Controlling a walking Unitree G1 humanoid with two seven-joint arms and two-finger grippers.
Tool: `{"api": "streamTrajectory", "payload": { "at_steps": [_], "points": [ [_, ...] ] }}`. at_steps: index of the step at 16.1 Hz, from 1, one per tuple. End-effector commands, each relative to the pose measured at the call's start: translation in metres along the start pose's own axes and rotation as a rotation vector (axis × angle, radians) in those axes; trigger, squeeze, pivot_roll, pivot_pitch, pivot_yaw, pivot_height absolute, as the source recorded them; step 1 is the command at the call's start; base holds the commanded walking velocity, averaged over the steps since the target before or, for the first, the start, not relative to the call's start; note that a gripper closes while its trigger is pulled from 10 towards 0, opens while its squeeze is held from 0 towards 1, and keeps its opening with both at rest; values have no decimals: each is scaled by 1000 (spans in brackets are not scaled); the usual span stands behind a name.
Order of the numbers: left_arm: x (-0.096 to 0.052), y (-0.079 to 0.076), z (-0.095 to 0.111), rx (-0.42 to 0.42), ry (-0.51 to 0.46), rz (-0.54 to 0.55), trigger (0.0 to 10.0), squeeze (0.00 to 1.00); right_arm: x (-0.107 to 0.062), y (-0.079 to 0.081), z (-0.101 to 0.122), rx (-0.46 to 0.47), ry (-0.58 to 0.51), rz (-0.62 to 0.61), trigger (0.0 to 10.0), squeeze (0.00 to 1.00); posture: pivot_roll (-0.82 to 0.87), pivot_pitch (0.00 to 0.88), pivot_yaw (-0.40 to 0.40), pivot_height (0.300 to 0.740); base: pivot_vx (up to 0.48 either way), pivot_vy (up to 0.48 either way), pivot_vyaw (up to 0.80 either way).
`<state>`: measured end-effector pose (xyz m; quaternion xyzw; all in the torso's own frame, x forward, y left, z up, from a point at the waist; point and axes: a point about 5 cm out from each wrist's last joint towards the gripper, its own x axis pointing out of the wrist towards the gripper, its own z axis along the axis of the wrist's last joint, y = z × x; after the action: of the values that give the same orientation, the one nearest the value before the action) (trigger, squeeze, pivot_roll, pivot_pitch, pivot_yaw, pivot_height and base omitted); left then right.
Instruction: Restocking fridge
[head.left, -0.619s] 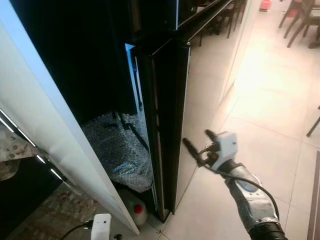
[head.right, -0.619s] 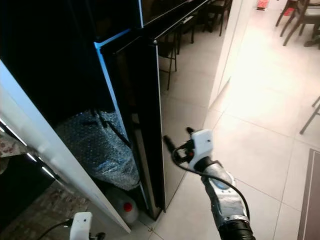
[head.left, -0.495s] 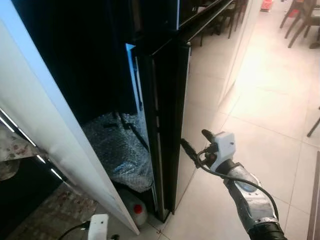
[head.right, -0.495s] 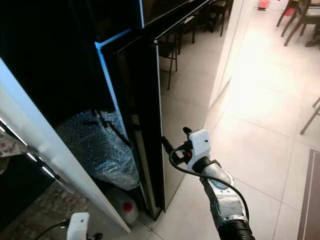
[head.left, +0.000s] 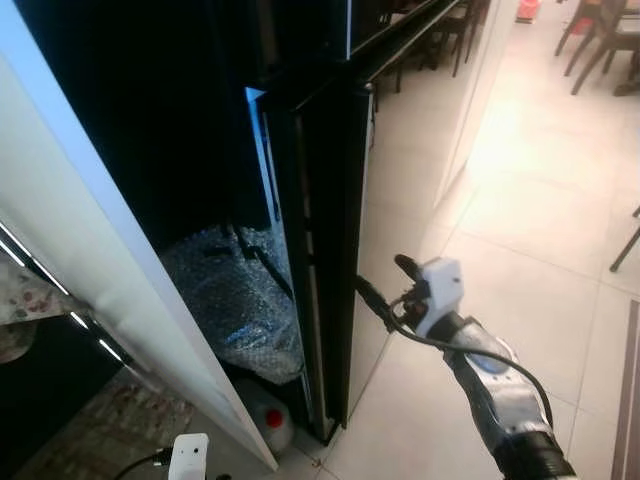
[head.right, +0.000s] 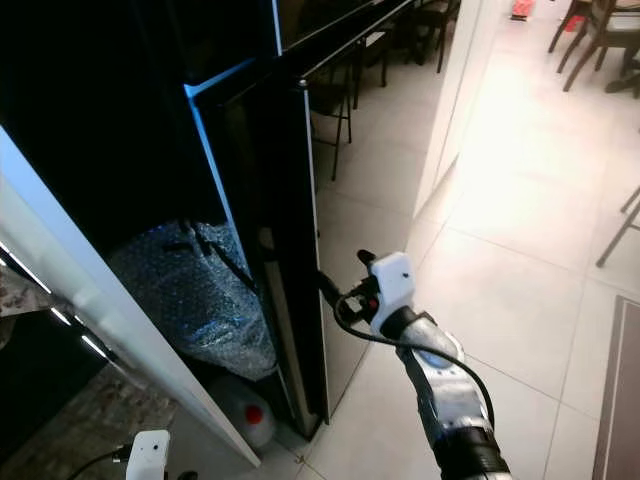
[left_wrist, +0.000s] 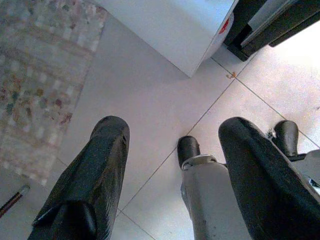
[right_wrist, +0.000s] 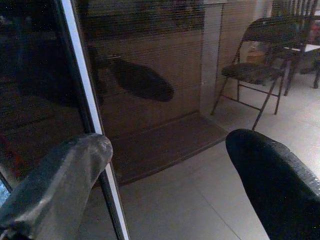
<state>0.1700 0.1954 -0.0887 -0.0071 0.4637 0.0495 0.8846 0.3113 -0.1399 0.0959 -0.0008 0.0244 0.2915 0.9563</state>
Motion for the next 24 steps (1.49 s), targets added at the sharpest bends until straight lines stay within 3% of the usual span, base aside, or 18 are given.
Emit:
{"api": "streamTrajectory", "payload": {
  "at_steps": [1, 3, 10, 17, 20, 24],
  "points": [
    [-2, 10, -5, -5, 18, 15, 10000, 0, 12, 5, 14, -31, -53, 31, 10000, 0, -171, 0, 96, 740, 0, 0, 0],
    [-2, 14, -7, -11, 21, 23, 10000, 0, 24, 12, 17, -32, -52, 105, 10000, 0, -164, 0, 96, 740, 0, 0, 0],
    [-5, 22, -13, -11, 29, 33, 10000, 0, 48, 19, 25, -17, -84, 144, 10000, 0, -149, 0, 101, 740, 0, 0, 0],
    [-6, 14, -22, -21, 45, 28, 10000, 0, 61, 19, 26, -24, -69, 147, 10000, 0, -136, 0, 84, 740, 0, 0, 0],
    [-6, 16, -21, -23, 47, 34, 10000, 0, 48, 10, 15, -36, -81, 54, 10000, 0, -131, 0, 80, 740, 0, 0, 0],
    [-9, 23, -29, -26, 61, 42, 10000, 0, 6, -12, 5, -10, -185, -184, 10000, 0, -138, 0, 70, 740, 0, 0, 0]
  ]
}}
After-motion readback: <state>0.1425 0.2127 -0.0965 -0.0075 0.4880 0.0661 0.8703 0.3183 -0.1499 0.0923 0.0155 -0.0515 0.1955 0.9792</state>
